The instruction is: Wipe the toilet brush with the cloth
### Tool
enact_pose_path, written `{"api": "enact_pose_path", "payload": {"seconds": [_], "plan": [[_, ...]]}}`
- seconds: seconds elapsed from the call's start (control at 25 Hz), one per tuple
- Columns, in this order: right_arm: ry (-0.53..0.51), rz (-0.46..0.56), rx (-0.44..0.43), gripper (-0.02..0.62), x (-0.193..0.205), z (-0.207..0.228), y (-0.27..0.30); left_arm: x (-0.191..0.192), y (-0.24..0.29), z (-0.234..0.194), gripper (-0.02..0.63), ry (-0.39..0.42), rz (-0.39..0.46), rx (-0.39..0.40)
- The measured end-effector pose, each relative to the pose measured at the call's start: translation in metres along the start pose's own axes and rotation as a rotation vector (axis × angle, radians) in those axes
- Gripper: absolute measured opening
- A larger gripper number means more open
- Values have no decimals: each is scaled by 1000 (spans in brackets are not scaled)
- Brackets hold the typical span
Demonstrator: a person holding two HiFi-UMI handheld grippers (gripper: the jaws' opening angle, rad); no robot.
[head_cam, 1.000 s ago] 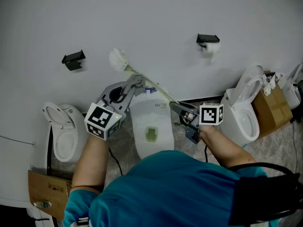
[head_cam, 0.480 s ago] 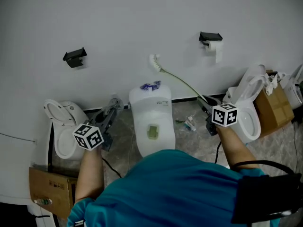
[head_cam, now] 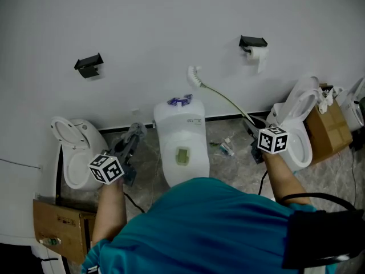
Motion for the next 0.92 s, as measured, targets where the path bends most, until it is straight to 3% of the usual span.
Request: {"api": "enact_pose_path", "payload": {"seconds": [0.92], "plan": [[-71, -16, -10, 63, 4, -7, 3, 11, 0, 4, 37, -31, -2, 8]]}}
Point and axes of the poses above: the fingertips, and each gripper's own axes: y forward along the fingers, z to its right, x out of its underside, the point moved 1 cm from there along -y, backward along the fingers, and after that the axes turned 8 degrees about z, right-handed, at the moved point
